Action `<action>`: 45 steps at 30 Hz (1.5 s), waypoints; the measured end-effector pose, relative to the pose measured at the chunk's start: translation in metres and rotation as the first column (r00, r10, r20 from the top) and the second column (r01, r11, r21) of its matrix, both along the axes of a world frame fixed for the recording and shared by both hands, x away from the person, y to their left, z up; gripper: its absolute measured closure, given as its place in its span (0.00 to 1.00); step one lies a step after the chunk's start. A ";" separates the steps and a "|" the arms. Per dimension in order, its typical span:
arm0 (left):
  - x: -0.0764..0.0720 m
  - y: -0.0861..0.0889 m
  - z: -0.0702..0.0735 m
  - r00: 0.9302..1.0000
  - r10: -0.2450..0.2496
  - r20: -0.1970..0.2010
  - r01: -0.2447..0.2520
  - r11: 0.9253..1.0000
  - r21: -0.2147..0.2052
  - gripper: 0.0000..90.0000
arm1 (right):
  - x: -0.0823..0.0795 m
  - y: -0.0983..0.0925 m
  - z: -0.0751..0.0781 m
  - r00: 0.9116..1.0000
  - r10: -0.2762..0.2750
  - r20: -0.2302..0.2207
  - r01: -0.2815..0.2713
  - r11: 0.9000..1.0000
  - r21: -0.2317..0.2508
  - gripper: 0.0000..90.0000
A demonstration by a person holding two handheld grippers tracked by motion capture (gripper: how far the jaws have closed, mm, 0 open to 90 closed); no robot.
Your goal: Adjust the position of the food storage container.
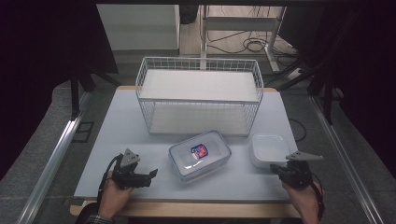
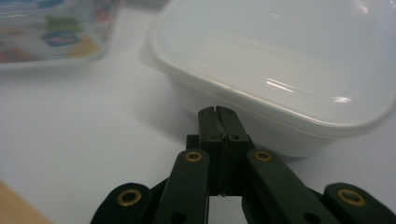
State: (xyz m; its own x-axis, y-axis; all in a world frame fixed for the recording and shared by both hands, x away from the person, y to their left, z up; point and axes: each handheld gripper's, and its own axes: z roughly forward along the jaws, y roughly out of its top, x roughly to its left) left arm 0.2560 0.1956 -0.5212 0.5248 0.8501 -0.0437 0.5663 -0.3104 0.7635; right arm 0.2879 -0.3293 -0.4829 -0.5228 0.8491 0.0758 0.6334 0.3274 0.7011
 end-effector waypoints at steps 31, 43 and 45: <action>0.015 -0.051 0.001 0.977 -0.190 -0.097 0.180 0.978 -0.104 0.98 | 0.063 0.124 0.006 0.986 0.165 0.019 -0.163 0.983 -0.078 0.99; 0.029 -0.042 0.001 0.981 -0.152 -0.118 0.138 0.983 -0.122 0.98 | 0.052 0.118 0.010 0.983 0.184 -0.009 -0.184 0.983 -0.026 0.99; 0.029 -0.041 0.000 0.982 -0.150 -0.119 0.135 0.983 -0.123 0.98 | 0.053 0.119 0.010 0.984 0.179 -0.013 -0.179 0.984 -0.027 0.99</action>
State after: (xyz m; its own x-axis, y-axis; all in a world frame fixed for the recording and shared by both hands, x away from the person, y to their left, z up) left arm 0.2854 0.1541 -0.5207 0.6240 0.7528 -0.2097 0.6173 -0.3104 0.7229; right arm 0.3410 -0.2101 -0.4725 -0.6656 0.7439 0.0598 0.5700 0.4550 0.6842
